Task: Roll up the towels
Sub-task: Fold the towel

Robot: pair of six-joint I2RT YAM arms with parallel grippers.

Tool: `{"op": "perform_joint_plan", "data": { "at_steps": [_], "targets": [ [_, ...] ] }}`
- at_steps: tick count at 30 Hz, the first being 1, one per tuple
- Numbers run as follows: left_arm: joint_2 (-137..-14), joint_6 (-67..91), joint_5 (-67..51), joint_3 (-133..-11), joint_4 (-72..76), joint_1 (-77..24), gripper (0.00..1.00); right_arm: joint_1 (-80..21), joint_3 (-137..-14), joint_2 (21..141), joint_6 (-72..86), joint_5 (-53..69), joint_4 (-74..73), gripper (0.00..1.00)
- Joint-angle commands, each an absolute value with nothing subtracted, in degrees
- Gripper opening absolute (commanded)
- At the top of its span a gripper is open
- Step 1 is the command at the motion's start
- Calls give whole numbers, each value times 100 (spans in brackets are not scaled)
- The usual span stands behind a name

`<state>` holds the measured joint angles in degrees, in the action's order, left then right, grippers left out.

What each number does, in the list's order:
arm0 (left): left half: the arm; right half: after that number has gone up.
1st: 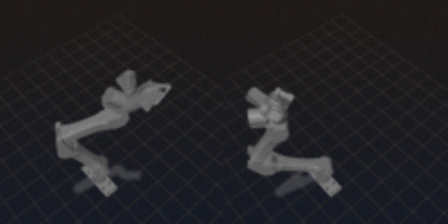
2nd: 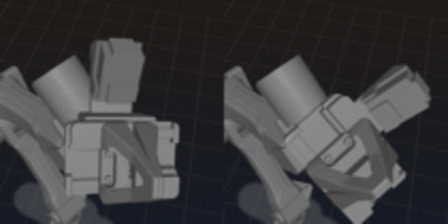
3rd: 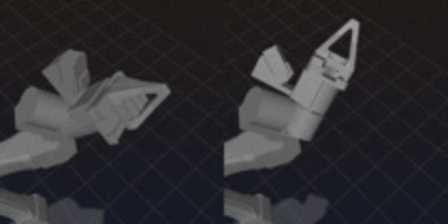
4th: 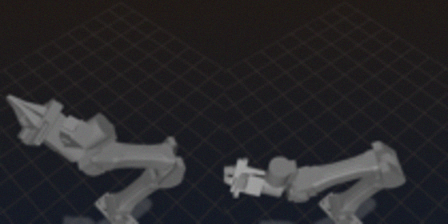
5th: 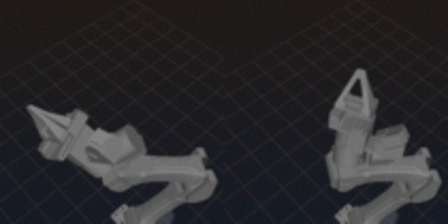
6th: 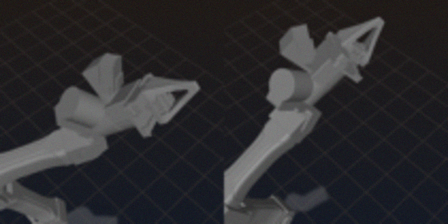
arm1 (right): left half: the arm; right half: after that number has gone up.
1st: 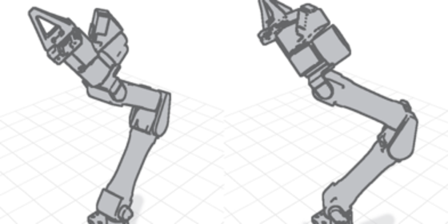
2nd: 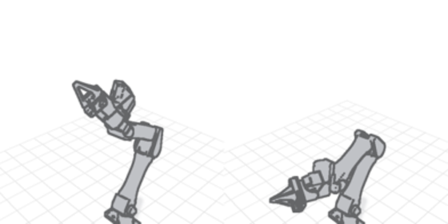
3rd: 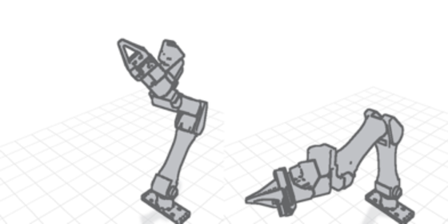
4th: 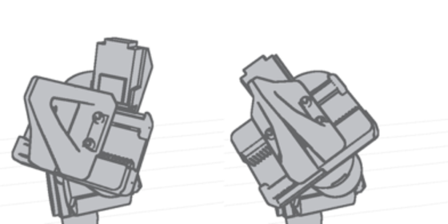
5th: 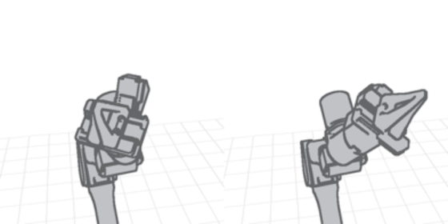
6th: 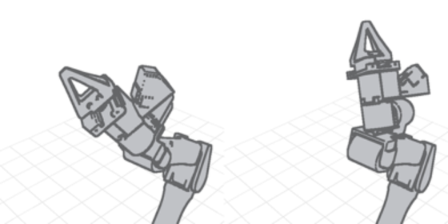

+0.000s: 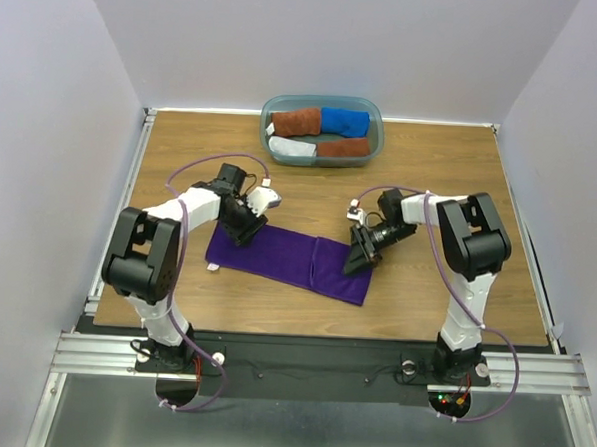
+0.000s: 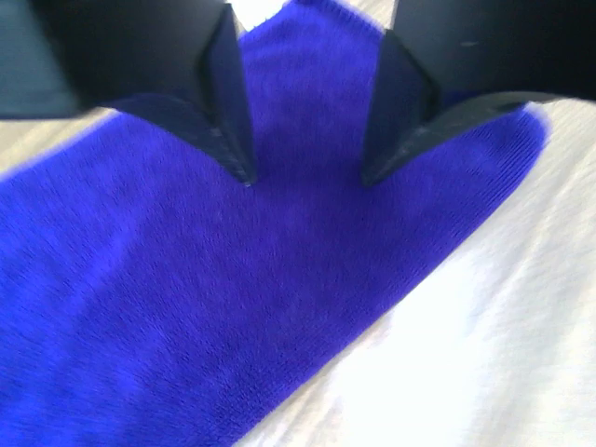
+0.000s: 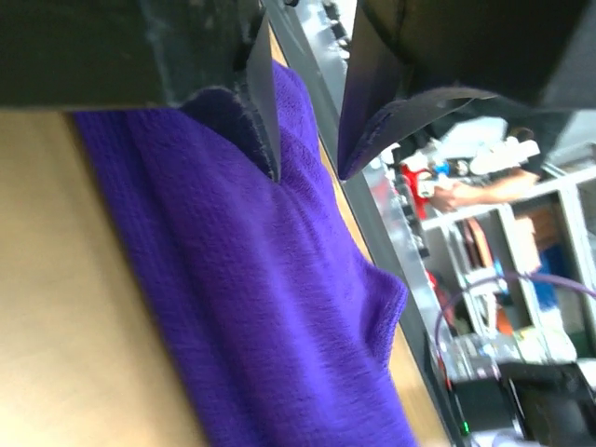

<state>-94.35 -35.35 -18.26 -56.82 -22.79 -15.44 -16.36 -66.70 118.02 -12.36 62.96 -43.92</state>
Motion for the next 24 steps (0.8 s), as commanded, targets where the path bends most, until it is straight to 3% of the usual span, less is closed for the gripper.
{"op": "perform_joint_plan", "data": {
  "at_steps": [1,6,10,13,17,22,24],
  "targets": [
    [-10045,-3252,-1547,-6064,-2250,-1784,54,-2083,-6267,11137,-2196,6266,-4982,44],
    [-10678,-3164,-1679,-6819,-2197,-2187,52,-2039,-6722,10907,-3285,6758,-6396,63],
    [-11266,-3278,-1644,-7592,-2188,-2478,55,-1435,-7153,10732,-3927,7180,-7390,65],
    [-11810,-3515,-1705,-8242,-2101,-2785,64,-356,-7548,10530,-4157,7216,-7927,66],
    [-12425,-3892,-1898,-9514,-2205,-3023,73,385,-7743,10327,-4122,6752,-7902,67],
    [-13085,-4350,-2180,-10616,-2259,-3225,86,457,-7155,9881,-3446,5584,-6903,66],
    [-13201,-4307,-2119,-11046,-2285,-3226,87,457,-6926,9818,-3340,5424,-6768,66]
  ]
}}
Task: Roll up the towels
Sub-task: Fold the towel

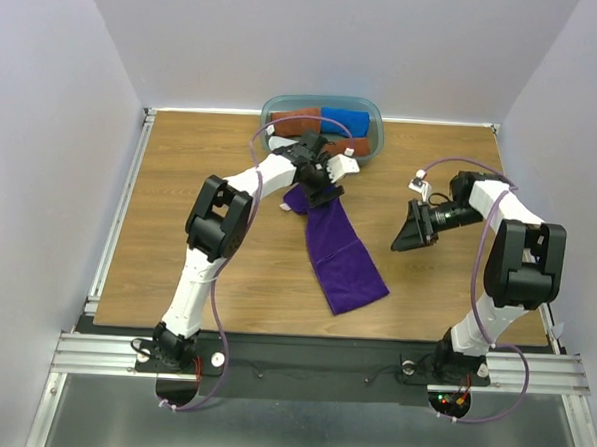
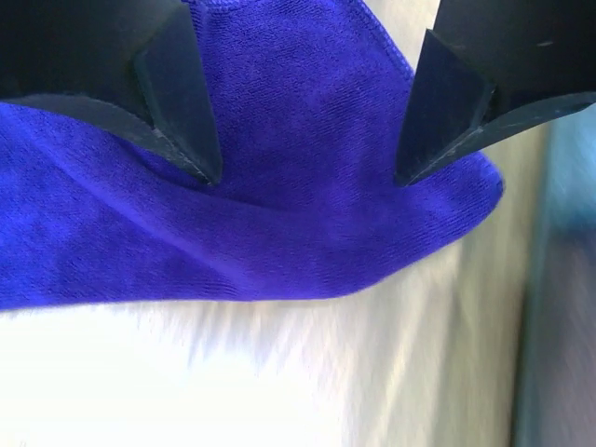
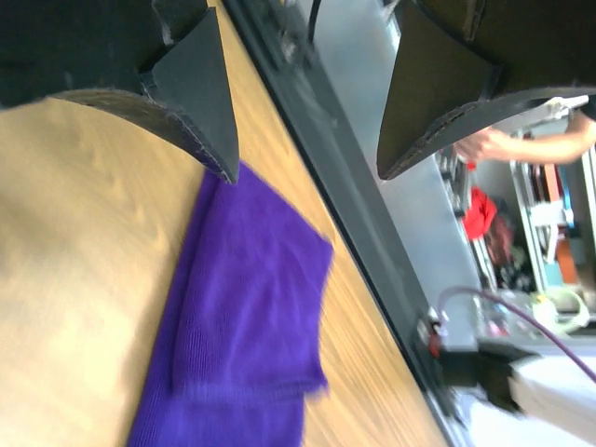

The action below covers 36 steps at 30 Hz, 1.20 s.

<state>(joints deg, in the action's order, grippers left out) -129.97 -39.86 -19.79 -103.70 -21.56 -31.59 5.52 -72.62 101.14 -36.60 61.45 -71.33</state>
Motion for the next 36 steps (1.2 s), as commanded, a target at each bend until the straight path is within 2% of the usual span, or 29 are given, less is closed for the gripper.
{"op": "perform_joint_plan", "data": {
  "at_steps": [1,3,10,14,19,26,30,36],
  "targets": [
    [-13236,-4307,-2092,-11178,-2355,-3217,87,457,-6891,9817,-3305,5353,-6707,65],
    [-13132,-4263,-2057,-11206,-2408,-3191,88,457,-6829,9835,-3217,5195,-6557,61],
    [-11717,-3578,-2338,-10126,-2083,-2883,99,10,-6408,10080,-2409,5019,-5512,46],
    [-11067,-2938,-2522,-9555,-2092,-2629,99,-535,-6214,10423,-1935,4861,-4819,41],
    [-10881,-2479,-2961,-9194,-2215,-2356,99,-826,-6161,10951,-1670,4877,-4535,36],
    [-10705,-2189,-3270,-8666,-1978,-2136,89,-1783,-5950,11425,-1354,5519,-4438,29],
    [-10837,-2144,-3129,-8736,-1986,-2153,84,-2486,-5862,11479,-1336,5678,-4412,28],
    [-11126,-2259,-2901,-8973,-1969,-2434,80,-2488,-5924,11163,-1353,5353,-4500,37]
  ]
}}
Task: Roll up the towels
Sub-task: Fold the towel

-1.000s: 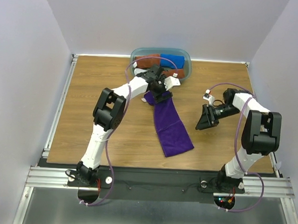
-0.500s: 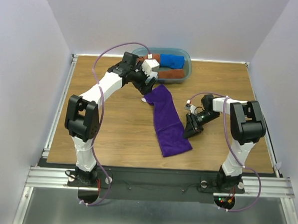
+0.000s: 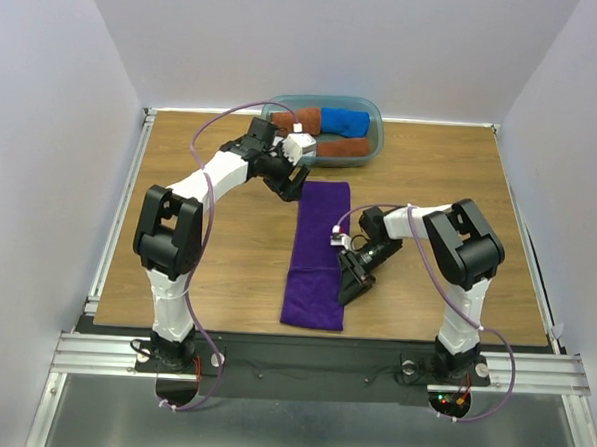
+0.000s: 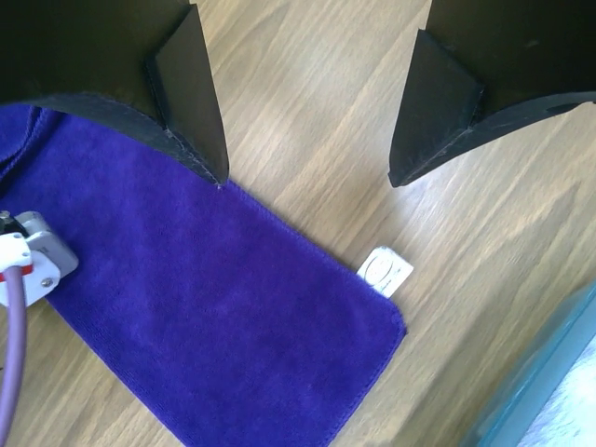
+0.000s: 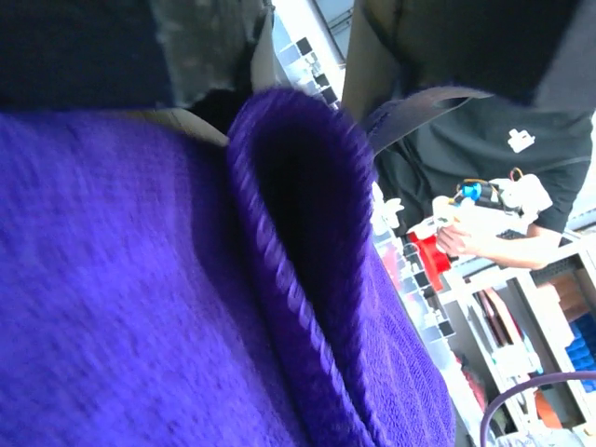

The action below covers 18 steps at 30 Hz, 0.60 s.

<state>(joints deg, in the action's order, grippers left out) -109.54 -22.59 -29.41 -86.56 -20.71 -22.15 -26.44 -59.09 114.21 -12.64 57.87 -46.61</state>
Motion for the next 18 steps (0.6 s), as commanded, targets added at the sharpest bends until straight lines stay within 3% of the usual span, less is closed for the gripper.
{"op": "perform_joint_plan", "data": {
  "at_steps": [1,5,10,15,18],
  "targets": [
    [-11231,-2259,-2787,-9017,-1969,-2495,79,-2313,-5941,11005,-1336,5405,-4526,41],
    [-11382,-2110,-2742,-9018,-1829,-2680,76,-1848,-6222,10644,-1318,5414,-4640,47],
    [-10970,-2206,-2926,-8395,-1311,-2672,77,-1670,-6660,10389,-1336,5150,-4614,43],
    [-9775,-2267,-3260,-7788,-836,-2444,99,-1748,-6970,10538,-1117,5903,-4579,36],
    [-8678,-2460,-3910,-6887,-346,-2032,99,-2125,-6882,10521,-1064,6328,-4527,35]
  ]
}}
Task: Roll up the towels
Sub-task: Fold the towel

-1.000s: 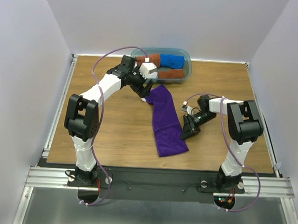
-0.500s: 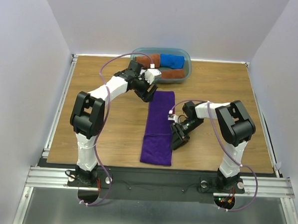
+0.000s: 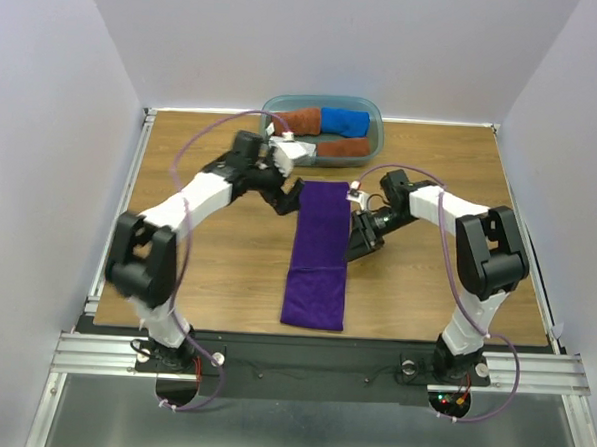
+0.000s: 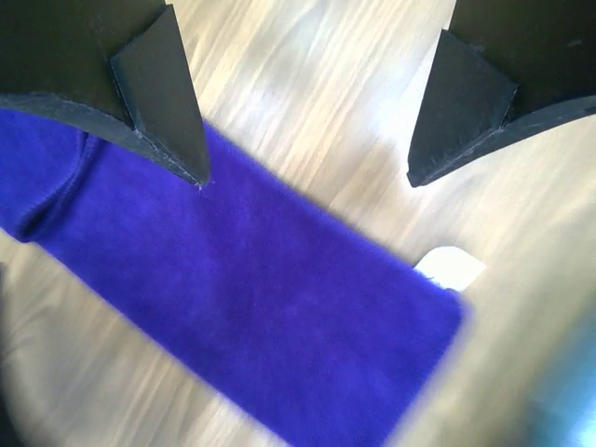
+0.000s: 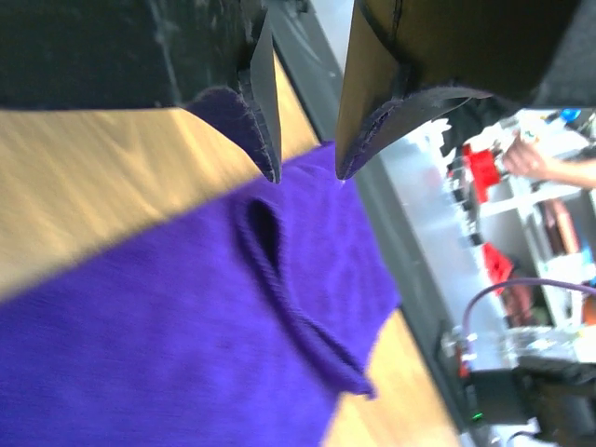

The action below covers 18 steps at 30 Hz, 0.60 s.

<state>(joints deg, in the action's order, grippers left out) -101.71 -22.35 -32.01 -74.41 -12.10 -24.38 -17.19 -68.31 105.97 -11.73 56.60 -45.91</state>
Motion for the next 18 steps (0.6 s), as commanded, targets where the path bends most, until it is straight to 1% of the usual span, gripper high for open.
{"op": "perform_joint_plan", "data": {
  "at_steps": [1,3,4,6,7,8,9,10,14,18],
  "targets": [
    [-8423,-2548,-3911,-6734,-308,-1961,99,-2266,-6856,10512,-1037,6311,-4492,35],
    [-7947,-3005,-3771,-6566,-833,-1916,99,-2644,-6750,10520,-914,6179,-4272,36],
    [-7806,-2988,-3266,-6426,-852,-1916,99,-2733,-6715,10547,-827,6100,-4167,36],
    [-7332,-3197,-2954,-6032,-1044,-1899,99,-2821,-6645,10634,-477,5785,-3737,36],
    [-7043,-3747,-2979,-5925,-1211,-1907,99,-2821,-6679,10844,-440,5426,-3648,35],
    [-6901,-3979,-3040,-5854,-1387,-1907,99,-2821,-6714,10950,-457,5423,-3630,34],
    [-6769,-4434,-3198,-5714,-1763,-1916,99,-2795,-6784,11090,-440,5005,-3595,34],
    [-6637,-4438,-3217,-5591,-1862,-1916,99,-2769,-6820,11214,-422,4888,-3534,34],
    [-5900,-5131,-2936,-4862,-1811,-2293,99,-2663,-7233,11907,-334,4773,-3410,34],
    [-5537,-4940,-2856,-4369,-1468,-2391,99,-2584,-7611,12233,-360,4825,-3401,33]
  ]
}}
